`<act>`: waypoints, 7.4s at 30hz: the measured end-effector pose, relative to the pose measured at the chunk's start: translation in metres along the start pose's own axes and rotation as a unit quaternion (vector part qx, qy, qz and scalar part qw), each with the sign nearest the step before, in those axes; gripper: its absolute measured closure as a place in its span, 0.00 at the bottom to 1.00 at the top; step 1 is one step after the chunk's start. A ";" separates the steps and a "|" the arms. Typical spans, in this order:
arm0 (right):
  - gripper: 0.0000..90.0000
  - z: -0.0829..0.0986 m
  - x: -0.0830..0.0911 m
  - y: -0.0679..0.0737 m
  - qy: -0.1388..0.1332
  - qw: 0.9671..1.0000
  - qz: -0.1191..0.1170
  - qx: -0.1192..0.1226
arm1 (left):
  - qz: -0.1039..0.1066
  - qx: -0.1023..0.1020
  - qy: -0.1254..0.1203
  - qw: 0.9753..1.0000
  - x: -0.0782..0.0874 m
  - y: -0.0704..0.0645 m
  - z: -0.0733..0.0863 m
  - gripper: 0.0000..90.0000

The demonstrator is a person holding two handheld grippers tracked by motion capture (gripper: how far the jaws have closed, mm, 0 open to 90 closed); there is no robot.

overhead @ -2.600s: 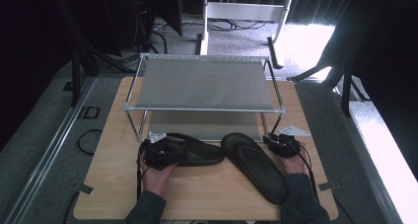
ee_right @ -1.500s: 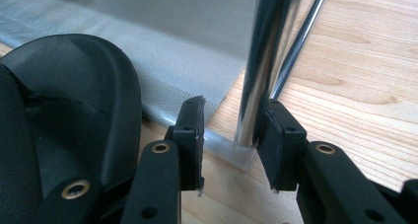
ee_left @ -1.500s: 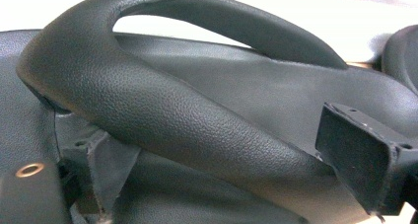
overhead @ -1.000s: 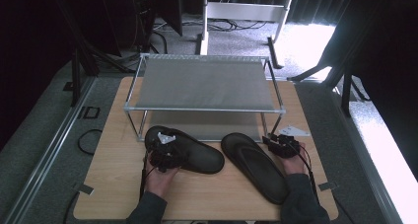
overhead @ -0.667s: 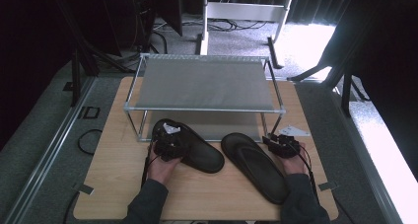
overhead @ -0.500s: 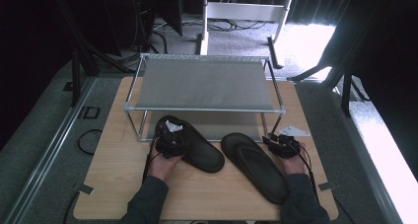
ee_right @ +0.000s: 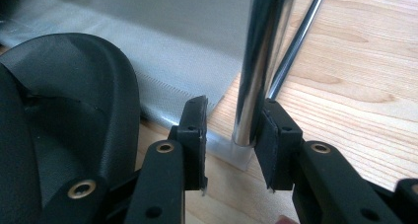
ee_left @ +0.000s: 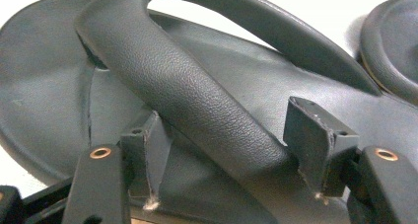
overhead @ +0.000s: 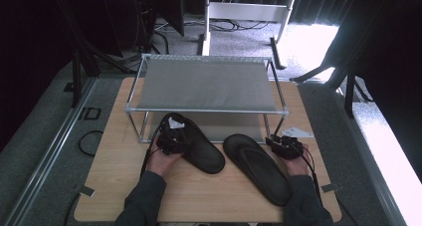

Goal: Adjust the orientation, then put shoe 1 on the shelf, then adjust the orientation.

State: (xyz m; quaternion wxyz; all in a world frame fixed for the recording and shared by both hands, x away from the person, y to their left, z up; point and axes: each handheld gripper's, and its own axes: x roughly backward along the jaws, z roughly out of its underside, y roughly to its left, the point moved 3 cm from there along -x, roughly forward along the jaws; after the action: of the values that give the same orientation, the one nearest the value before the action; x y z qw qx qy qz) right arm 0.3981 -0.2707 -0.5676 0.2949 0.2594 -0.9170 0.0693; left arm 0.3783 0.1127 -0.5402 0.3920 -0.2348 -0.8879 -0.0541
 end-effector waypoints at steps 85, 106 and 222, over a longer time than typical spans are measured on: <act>0.74 0.001 0.001 0.001 -0.001 1.000 0.003 0.002 | 0.004 -0.032 -0.079 0.996 0.069 -0.043 0.079 0.29; 0.74 0.001 0.001 0.002 -0.001 1.000 0.003 0.003 | -0.005 -0.046 -0.048 0.998 0.054 -0.055 0.093 0.32; 0.60 -0.004 0.057 0.041 -0.042 0.996 -0.072 0.007 | -0.024 -0.035 -0.048 0.998 -0.035 -0.008 0.022 0.32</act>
State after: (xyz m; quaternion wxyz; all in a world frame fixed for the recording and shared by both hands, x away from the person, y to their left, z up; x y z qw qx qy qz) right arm 0.3397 -0.2592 -0.5306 0.2587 0.3296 -0.9069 0.0436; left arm 0.3804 0.0986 -0.5796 0.3394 -0.2293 -0.9085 -0.0832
